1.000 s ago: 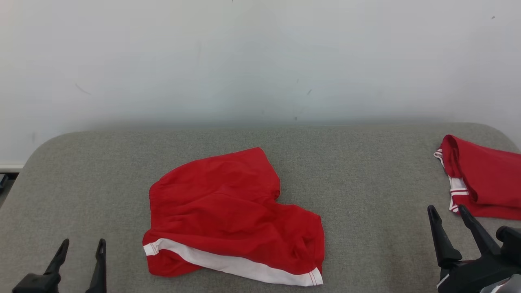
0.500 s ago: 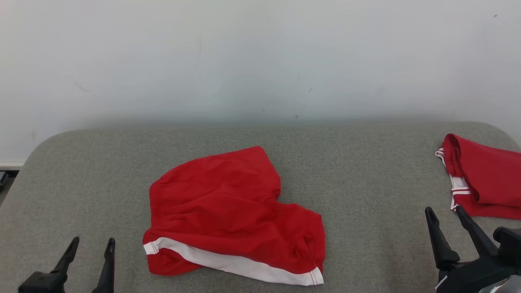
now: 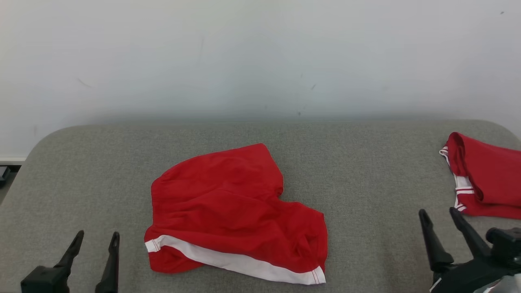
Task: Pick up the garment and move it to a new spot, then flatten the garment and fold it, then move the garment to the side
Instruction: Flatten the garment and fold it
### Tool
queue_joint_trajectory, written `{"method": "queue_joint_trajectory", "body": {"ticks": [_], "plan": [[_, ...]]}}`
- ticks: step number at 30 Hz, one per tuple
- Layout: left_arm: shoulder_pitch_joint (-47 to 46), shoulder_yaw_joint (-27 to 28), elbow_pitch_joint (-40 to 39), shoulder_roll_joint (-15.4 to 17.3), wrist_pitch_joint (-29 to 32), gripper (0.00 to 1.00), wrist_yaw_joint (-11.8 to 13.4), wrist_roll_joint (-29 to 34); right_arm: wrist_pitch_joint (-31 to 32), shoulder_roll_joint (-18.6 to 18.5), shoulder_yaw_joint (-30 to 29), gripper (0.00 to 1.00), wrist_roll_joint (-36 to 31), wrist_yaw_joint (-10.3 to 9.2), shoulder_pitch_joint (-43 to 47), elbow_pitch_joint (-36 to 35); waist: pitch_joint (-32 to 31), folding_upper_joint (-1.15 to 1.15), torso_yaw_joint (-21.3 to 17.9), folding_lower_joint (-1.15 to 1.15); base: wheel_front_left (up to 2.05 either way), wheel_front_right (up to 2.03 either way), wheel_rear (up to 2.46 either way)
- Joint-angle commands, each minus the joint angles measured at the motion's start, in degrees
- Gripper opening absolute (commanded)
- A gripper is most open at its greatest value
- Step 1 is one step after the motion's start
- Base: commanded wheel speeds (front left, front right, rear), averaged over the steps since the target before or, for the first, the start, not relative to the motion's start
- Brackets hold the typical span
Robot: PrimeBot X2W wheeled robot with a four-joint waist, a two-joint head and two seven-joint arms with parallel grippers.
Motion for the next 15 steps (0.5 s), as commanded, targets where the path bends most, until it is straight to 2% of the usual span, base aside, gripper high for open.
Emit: {"method": "queue_joint_trajectory", "body": {"ticks": [1,5,9,12,15], "plan": [[-1.1,-0.02,-0.17,-0.45,-0.55,1.0,-0.43,-1.0,-0.03,-0.46,0.78,1.0,-0.92,-0.03,0.14,0.03,0.12,0.0,0.04,0.0,0.0,0.0,0.0],[-2.76,-1.06,0.12,-1.16,-0.59,1.0,-1.83,-0.99,0.01,-0.03,3.04,1.0,0.62,-0.03,0.13,0.67,0.46,0.0,0.23,0.0,0.0,0.0,0.0],[-4.79,-2.33,1.16,-3.3,-0.29,1.0,-4.22,-2.62,-0.14,-0.32,5.03,1.0,1.43,-0.03,-0.23,1.95,0.93,0.0,0.4,0.0,0.0,0.0,0.0],[-6.75,-3.31,5.54,-4.81,-0.64,1.0,-6.99,-4.09,0.59,-0.71,8.35,1.0,2.2,-0.03,-0.87,3.15,1.57,0.0,0.06,0.0,0.0,0.0,0.0],[-7.19,-3.53,8.12,-5.38,-0.74,1.0,-7.81,-5.02,0.73,-0.95,10.15,1.0,2.47,-0.03,-1.09,4.0,1.85,0.0,-0.19,0.0,0.0,0.0,0.0]]}}
